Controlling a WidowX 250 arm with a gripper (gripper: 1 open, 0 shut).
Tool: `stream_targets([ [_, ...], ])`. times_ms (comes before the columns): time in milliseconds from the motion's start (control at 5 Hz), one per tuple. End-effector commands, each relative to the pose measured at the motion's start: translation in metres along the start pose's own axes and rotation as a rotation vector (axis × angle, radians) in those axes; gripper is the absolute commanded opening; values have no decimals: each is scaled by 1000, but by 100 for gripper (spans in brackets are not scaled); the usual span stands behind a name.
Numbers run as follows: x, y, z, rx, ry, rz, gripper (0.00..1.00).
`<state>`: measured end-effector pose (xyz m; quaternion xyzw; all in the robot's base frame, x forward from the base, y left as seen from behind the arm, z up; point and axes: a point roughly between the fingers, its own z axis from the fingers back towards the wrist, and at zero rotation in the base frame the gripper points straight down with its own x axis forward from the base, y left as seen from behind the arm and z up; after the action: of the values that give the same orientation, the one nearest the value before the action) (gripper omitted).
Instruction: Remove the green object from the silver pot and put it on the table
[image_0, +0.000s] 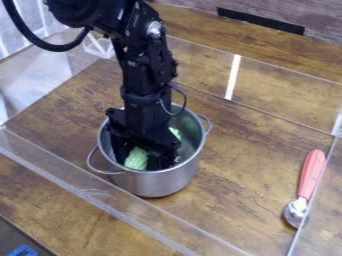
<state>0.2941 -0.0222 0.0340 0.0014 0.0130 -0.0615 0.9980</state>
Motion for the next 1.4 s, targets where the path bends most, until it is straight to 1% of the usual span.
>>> stream_targets([
  [0,13,-4,31,1,-103,-8,0],
  [200,14,-4,35,-1,-107,-5,0],
  [400,15,-5,43,-2,-114,-1,0],
  [600,18,-7,60,0,-134,2,0],
  [1000,22,-10,68,3,-142,5,0],
  [1200,29,-15,85,12,-162,0,0],
])
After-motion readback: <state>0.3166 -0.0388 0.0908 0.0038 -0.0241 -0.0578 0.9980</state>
